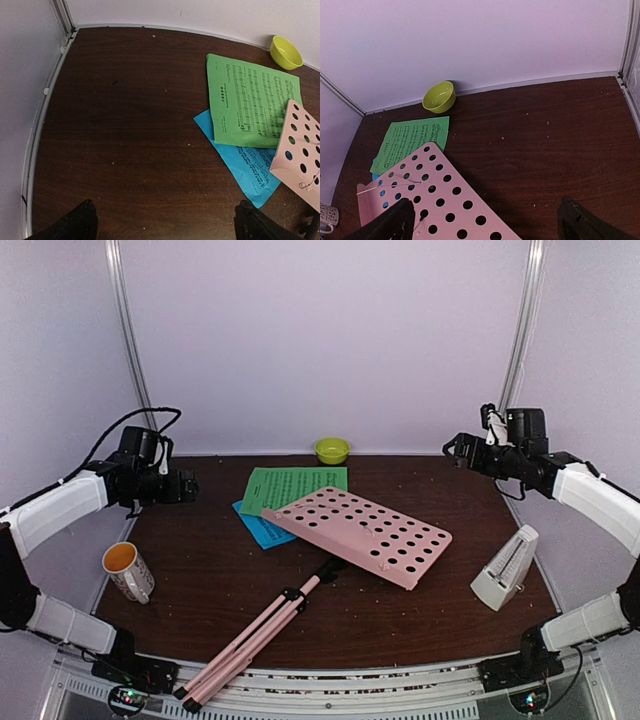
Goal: Set up the instrument practice props
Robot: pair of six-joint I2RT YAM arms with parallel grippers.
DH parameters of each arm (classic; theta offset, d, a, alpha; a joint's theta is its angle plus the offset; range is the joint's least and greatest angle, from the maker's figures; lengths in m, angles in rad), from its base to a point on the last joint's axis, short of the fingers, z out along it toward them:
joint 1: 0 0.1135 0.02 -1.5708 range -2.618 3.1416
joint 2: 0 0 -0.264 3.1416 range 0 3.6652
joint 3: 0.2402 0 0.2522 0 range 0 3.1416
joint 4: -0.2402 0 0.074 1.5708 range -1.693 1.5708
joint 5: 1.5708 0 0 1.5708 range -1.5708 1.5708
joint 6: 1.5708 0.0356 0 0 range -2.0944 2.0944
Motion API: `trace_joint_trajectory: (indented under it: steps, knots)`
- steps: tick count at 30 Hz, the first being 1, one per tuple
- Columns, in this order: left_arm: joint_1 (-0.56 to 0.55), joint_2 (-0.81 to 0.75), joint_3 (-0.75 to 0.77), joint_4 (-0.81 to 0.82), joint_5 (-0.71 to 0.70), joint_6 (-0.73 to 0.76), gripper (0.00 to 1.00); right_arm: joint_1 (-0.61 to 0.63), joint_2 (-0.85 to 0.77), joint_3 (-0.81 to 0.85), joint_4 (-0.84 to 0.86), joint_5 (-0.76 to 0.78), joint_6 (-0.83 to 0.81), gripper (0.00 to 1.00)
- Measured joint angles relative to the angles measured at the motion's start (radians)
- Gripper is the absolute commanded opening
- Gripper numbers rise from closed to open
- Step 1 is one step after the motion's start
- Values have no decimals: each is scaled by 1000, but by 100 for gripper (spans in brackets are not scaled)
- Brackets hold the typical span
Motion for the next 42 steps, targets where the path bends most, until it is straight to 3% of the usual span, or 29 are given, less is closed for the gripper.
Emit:
trace_joint_trajectory:
  steps: [9,24,34,42]
  knots:
    - [2,72,0,93,65,-24,98,22,95,103,-14,-149,-39,100]
    - [-89,92,0,175,127,-1,98,393,322,433,-330,-208,-289,99]
    - [-109,105,0,203,147,0,98,533,535,526,-514,-257,-351,76]
    - [-118,119,0,221,151,-1,98,573,601,557,-568,-303,-360,57]
